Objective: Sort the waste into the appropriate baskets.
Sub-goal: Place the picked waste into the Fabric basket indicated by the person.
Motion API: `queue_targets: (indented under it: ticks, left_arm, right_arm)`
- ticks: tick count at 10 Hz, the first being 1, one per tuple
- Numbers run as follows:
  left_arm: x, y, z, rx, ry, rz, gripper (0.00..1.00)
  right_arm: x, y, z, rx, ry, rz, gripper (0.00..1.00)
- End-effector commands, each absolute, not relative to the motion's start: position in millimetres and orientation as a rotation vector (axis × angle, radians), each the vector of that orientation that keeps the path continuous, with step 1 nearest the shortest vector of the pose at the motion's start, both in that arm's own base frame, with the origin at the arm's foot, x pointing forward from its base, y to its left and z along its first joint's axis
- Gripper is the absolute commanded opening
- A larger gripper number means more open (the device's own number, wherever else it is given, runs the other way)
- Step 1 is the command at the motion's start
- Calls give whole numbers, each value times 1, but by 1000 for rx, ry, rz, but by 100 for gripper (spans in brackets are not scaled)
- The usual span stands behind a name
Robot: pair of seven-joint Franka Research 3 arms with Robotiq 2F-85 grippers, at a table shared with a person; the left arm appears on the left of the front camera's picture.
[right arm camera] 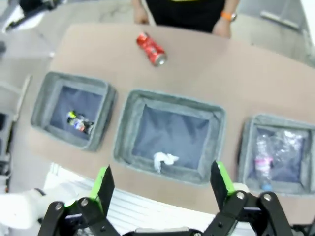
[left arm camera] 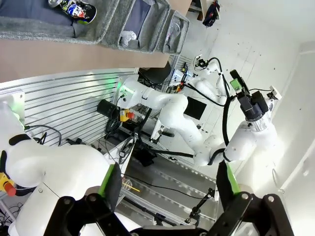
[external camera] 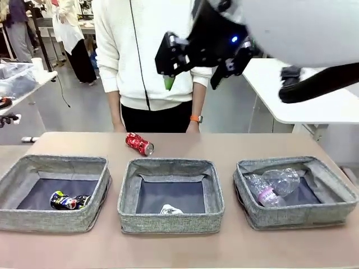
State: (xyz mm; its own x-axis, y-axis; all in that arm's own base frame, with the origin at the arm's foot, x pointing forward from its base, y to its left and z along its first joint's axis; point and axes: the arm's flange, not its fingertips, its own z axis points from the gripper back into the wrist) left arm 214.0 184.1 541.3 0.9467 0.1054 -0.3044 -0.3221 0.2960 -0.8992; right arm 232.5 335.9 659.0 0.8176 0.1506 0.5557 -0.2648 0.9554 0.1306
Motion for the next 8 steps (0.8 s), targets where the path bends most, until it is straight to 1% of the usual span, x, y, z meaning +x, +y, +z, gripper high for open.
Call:
queue_targets:
  ticks: [1,2,3,4,5,6,7,8]
  left_arm:
    - [246,155,532,-1329,238,170,100]
    - [271,125,519,-1417,296,74,100]
    - [288,90,502,-1459,308,2,100]
    - [300,65,486,-1480,331,-23,100]
    - [309,50,474,-1490,336,-11,100]
    - [314,42,465,-1538,339,-17,100]
    - [317,39,458,-1600,324,-10,100]
    - [318,41,456,-1628,317,-18,100]
  right_arm:
    - [265,321,651,217,-519,183,100]
    - [291,282,654,385,-452,101,100]
    - [294,224,661,530,-389,69,100]
    - [285,169,666,703,-349,60,100]
    - [270,111,669,916,-283,50,100]
    - [255,58,665,1060,-264,-36,100]
    - [235,5,650,1058,-246,-136,100]
    - [213,-38,620,1088,-250,-221,100]
